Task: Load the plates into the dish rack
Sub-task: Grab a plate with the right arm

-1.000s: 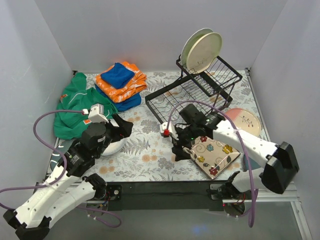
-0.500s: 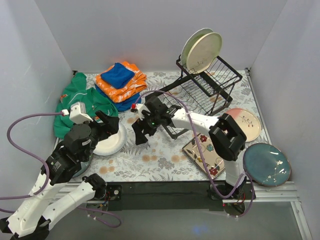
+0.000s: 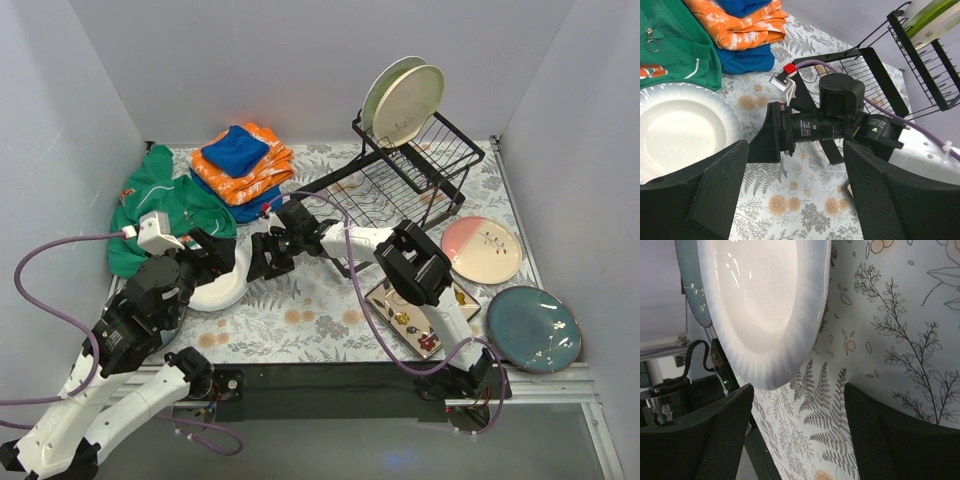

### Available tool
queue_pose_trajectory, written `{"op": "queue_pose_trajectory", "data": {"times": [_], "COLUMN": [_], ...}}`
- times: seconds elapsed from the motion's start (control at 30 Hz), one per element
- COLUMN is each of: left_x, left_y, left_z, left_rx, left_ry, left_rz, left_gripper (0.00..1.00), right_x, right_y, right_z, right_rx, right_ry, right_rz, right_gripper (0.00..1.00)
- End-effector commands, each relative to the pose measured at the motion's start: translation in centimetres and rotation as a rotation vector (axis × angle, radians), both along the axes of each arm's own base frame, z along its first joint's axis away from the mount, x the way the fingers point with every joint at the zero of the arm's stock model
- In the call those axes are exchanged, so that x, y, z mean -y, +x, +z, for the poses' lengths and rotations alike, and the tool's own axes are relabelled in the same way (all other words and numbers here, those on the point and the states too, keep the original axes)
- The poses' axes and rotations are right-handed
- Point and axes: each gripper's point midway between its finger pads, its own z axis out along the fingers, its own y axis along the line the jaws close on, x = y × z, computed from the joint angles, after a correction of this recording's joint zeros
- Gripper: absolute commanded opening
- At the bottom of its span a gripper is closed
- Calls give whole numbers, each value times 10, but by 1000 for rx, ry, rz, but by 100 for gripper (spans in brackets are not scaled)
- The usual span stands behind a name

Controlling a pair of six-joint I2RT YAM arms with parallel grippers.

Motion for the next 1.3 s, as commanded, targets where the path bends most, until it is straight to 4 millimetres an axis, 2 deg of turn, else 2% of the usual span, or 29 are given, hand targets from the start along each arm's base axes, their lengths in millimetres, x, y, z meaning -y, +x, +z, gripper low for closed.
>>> {"op": "queue_pose_trajectory", "data": {"times": [0.0,0.13,0.17,0.2,0.3,0.4,0.57,0.63,0.67,0.7,0.77,0.93,0.97,1.03,1.07,1.13,1.17,1.23,1.27], "left_x": [-7,-8,-8,-8,-8,-8,-7,-6,-6,-6,-5,-5,-4,-5,-5,-3,-3,1,2], "left_y": [-1,-2,-3,-3,-3,-4,-4,-5,-5,-5,-6,-11,-11,-13,-12,-14,-14,-14,-14], "left_z": [7,6,6,6,5,6,8,9,9,9,9,14,15,15,15,16,18,20,23], "left_rx": [33,39,40,39,32,32,35,33,33,32,28,47,58,66,70,72,77,80,93], "left_ry": [-6,-18,-21,-20,-14,-16,-30,-31,-35,-37,-49,-120,-134,-162,-171,-190,-199,-218,-229], "left_rz": [24,24,24,23,20,18,14,12,14,12,10,5,3,7,8,1,-2,-18,-22], "left_gripper": [75,75,75,75,75,75,75,75,75,75,75,75,75,76,76,77,77,77,78], "right_x": [-22,-28,-31,-33,-37,-41,-48,-50,-51,-52,-52,-41,-36,-29,-24,-18,-13,-7,-4], "right_y": [6,9,11,14,22,28,31,33,34,34,36,57,63,67,70,70,70,68,65], "right_z": [10,1,2,0,2,6,13,14,17,17,25,66,84,97,113,120,132,136,146], "right_rx": [-101,-148,-146,-158,-161,-168,-175,-174,-180,-181,-177,-106,-68,-39,-12,-5,15,32,48], "right_ry": [97,98,112,119,149,177,226,240,249,256,281,348,374,386,405,407,422,420,429], "right_rz": [-47,-66,-68,-78,-86,-95,-87,-85,-81,-78,-73,-87,-89,-98,-106,-112,-117,-121,-120], "right_gripper": [72,63,59,51,37,28,23,18,13,4,1,1,1,1,1,1,1,1,1]}}
